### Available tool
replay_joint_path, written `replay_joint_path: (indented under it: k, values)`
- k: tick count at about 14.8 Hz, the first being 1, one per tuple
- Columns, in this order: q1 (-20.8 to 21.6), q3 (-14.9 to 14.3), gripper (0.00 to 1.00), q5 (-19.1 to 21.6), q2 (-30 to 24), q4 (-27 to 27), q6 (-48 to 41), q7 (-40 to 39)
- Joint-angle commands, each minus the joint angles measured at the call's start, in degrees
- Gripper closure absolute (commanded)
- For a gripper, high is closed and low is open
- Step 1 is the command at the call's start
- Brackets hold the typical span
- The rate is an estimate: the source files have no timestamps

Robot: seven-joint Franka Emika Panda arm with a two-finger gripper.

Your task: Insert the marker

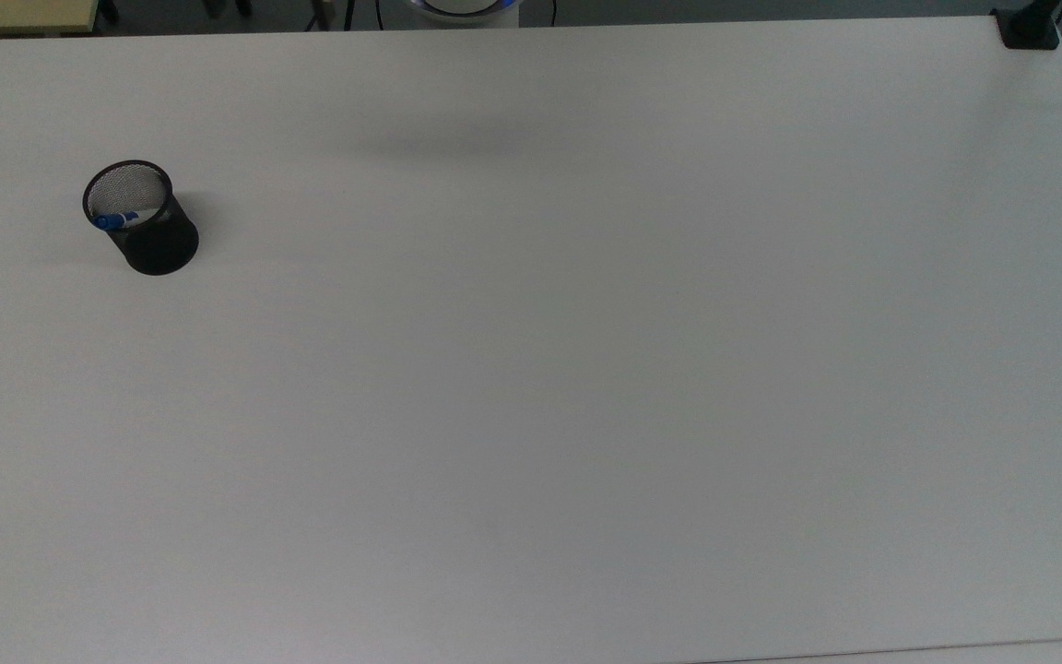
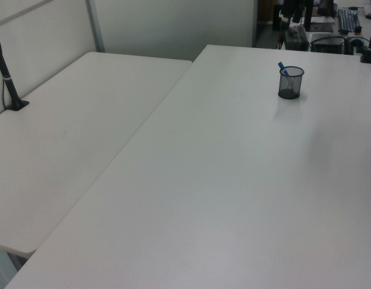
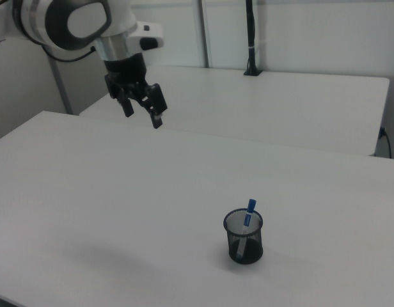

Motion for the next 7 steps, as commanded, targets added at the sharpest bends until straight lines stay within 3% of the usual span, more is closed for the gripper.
replay_joint_path:
  k: [1, 7]
  values:
    - [4.1, 0.7, 0.00, -4.8, 1.9, 0.8, -1.5, 6.5]
    - [5.2, 0.4, 0.00, -7.3, 4.7, 0.9, 5.0, 4.3]
